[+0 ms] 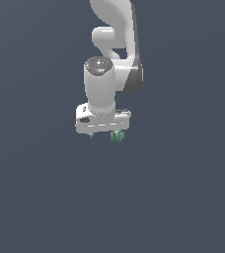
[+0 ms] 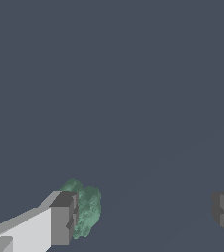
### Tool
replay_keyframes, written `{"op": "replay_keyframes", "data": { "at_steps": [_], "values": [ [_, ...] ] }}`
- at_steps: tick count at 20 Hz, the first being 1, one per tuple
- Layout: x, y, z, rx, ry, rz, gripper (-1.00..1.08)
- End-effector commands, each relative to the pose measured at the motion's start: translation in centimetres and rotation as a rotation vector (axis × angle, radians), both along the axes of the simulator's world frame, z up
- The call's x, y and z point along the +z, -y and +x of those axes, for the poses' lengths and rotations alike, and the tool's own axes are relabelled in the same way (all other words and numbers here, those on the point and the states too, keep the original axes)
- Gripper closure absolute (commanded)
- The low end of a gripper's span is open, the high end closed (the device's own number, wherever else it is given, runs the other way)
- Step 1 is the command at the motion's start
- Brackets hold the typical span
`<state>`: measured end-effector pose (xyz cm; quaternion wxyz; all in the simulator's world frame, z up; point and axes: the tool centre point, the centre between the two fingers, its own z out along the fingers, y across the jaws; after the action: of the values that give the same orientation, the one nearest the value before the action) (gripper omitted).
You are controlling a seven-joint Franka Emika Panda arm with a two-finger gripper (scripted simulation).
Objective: Pick up the object and move it to a goal position.
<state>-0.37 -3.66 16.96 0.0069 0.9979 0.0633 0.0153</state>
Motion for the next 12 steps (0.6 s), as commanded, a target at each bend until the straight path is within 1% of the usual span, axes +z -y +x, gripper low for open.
{"op": "replay_keyframes", "data": {
  "at_steps": [1,12],
  "values": [
    [-0.4,-0.3,-0.4,0.057,-0.003,-0.002,-0.92],
    [-2.7,-2.0,-2.4,0.384,-0.017,-0.010,-0.92]
  ]
}}
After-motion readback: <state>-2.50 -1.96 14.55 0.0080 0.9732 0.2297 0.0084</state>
